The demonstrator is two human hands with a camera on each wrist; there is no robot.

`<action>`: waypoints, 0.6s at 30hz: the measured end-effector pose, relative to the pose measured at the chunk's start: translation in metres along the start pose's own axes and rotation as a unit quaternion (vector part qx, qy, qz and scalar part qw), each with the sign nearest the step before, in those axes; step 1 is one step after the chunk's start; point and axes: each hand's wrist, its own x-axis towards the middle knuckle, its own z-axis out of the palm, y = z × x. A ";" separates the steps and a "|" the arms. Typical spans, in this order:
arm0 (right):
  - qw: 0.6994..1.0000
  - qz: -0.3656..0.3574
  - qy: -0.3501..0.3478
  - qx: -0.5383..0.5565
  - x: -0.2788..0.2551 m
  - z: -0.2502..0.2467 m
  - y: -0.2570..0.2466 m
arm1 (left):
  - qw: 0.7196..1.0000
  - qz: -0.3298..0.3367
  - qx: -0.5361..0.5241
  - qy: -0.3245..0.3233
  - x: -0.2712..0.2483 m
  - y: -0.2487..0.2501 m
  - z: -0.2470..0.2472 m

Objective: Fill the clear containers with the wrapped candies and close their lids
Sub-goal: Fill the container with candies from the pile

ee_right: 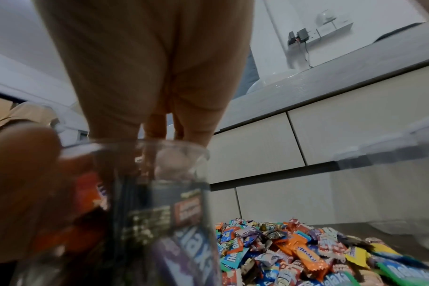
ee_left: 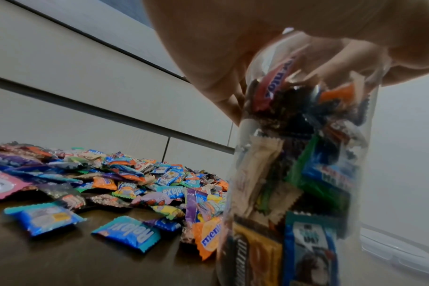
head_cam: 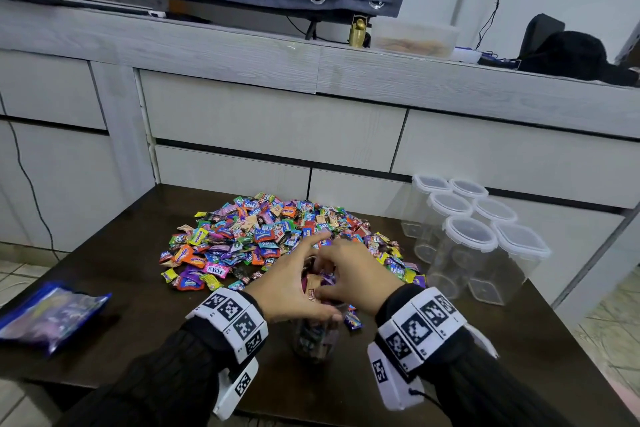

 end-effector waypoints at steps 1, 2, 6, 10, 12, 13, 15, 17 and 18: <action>1.000 0.004 -0.003 0.006 0.000 0.001 0.000 | 1.000 0.004 0.004 -0.003 0.000 0.002 0.000; 1.000 0.012 -0.007 0.027 0.000 -0.002 0.001 | 1.000 0.009 0.010 -0.005 0.000 0.004 -0.002; 0.980 0.056 0.080 0.171 -0.009 -0.015 0.016 | 0.994 0.030 0.101 -0.030 0.003 0.012 -0.007; 0.957 0.173 0.199 0.124 -0.017 -0.005 0.056 | 0.982 0.052 0.173 -0.047 0.007 0.011 -0.009; 0.962 0.251 0.092 0.054 -0.024 0.014 0.081 | 0.980 0.048 0.187 -0.054 0.007 0.012 -0.011; 0.959 0.281 0.014 0.022 -0.029 0.028 0.092 | 0.979 0.045 0.193 -0.056 0.006 0.012 -0.013; 0.941 0.319 -0.109 -0.025 -0.040 0.056 0.104 | 0.976 0.041 0.206 -0.060 0.002 0.013 -0.018; 0.925 0.347 -0.151 -0.041 -0.048 0.074 0.108 | 0.972 0.036 0.224 -0.066 -0.005 0.014 -0.028; 0.922 0.354 -0.153 -0.044 -0.050 0.079 0.108 | 0.970 0.033 0.232 -0.070 -0.009 0.014 -0.034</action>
